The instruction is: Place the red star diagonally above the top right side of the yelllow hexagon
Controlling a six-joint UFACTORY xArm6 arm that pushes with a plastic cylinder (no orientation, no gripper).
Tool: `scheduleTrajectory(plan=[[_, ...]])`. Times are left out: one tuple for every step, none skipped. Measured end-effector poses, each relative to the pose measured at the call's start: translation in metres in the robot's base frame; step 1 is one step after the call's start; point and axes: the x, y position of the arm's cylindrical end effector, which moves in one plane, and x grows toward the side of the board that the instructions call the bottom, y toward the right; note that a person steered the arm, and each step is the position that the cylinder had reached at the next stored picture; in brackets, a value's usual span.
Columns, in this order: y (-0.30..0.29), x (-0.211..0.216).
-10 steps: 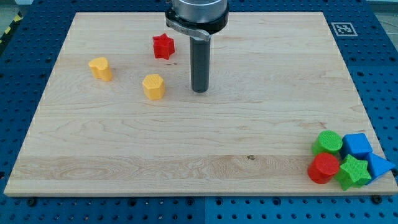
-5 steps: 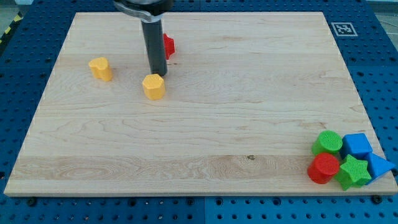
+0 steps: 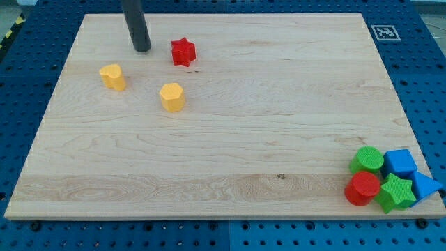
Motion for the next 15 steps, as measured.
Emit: scheduleTrajectory(plan=[[0.017,0.000],[0.038,0.002],[0.050,0.007],[0.052,0.007],[0.052,0.007],[0.052,0.007],[0.053,0.008],[0.064,0.009],[0.066,0.009],[0.068,0.009],[0.069,0.023],[0.069,0.032],[0.075,0.031],[0.098,0.031],[0.118,0.033]])
